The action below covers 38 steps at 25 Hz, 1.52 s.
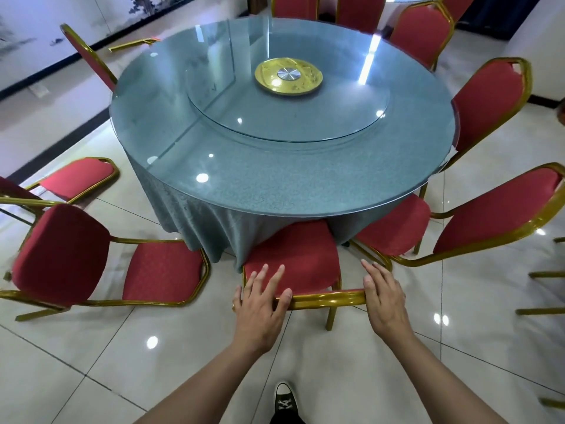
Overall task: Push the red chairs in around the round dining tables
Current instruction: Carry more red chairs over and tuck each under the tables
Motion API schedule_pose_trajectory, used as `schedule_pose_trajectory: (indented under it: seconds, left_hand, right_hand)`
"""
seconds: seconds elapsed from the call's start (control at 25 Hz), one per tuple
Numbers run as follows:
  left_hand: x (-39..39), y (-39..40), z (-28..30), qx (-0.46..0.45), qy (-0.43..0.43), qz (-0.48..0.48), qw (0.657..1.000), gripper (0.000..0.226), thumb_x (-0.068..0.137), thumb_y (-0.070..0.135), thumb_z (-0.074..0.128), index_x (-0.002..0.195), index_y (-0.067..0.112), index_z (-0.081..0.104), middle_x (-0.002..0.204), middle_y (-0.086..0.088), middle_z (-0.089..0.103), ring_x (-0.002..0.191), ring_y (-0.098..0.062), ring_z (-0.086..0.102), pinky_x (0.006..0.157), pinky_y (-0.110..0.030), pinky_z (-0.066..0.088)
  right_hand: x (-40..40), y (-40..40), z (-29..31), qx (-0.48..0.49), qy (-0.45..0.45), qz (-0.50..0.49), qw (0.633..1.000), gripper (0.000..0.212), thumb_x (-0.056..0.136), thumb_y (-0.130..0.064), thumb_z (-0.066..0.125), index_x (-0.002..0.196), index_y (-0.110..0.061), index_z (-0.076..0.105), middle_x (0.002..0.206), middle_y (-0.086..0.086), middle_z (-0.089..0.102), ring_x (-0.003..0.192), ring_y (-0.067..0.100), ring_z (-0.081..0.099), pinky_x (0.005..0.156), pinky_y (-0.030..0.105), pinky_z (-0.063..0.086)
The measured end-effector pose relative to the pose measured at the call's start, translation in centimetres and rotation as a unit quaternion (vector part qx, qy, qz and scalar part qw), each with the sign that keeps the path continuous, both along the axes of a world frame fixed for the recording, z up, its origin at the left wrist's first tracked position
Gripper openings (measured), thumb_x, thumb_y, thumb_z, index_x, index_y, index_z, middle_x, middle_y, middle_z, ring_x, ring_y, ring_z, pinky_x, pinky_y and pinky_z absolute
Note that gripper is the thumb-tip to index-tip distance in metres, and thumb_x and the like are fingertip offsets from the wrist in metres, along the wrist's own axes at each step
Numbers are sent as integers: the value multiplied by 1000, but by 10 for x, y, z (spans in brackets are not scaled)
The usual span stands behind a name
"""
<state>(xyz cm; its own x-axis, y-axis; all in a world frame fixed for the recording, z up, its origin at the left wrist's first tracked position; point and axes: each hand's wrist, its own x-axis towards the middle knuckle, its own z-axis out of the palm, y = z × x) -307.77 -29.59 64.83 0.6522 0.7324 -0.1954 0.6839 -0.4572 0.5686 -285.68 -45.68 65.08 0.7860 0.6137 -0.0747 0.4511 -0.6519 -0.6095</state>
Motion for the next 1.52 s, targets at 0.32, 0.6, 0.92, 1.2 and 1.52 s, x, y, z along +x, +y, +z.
schedule_pose_trajectory:
  seconds: [0.32,0.6,0.92,1.2,1.52]
  left_hand:
    - [33,51,5,7,-20,25,999,70,89,76,11,153,53,26,165,12,22,154,-12,10,124,-46,4]
    - [50,95,7,25,-6,29,999,75,86,75,11,152,49,31,164,9,29,154,-13,14,125,-45,3]
    - [59,110,5,36,-7,24,999,73,88,73,9,155,49,24,166,8,21,155,-14,9,125,-47,3]
    - [49,96,23,70,56,11,996,67,93,69,-5,157,48,-6,170,9,0,156,-15,-7,125,-47,-4]
    - [8,80,87,87,53,32,994,70,89,67,-15,156,52,-3,169,15,1,154,-9,-13,124,-47,-7]
  right_hand:
    - [26,48,1,12,1,-7,1000,65,98,-56,19,150,-32,49,154,3,47,144,23,37,119,54,25]
    - [28,82,8,-4,6,-9,1000,50,108,-45,31,153,-29,46,157,3,43,146,23,34,120,56,21]
    - [34,98,8,7,-2,-15,1000,62,99,-53,22,153,-31,45,156,2,44,146,22,35,120,56,22]
    - [29,91,11,-24,-27,12,999,75,96,-70,3,160,-37,24,165,2,31,151,23,27,124,53,17]
    - [-2,109,51,-13,-107,94,990,69,101,-63,11,162,-33,18,168,2,23,154,21,21,128,46,8]
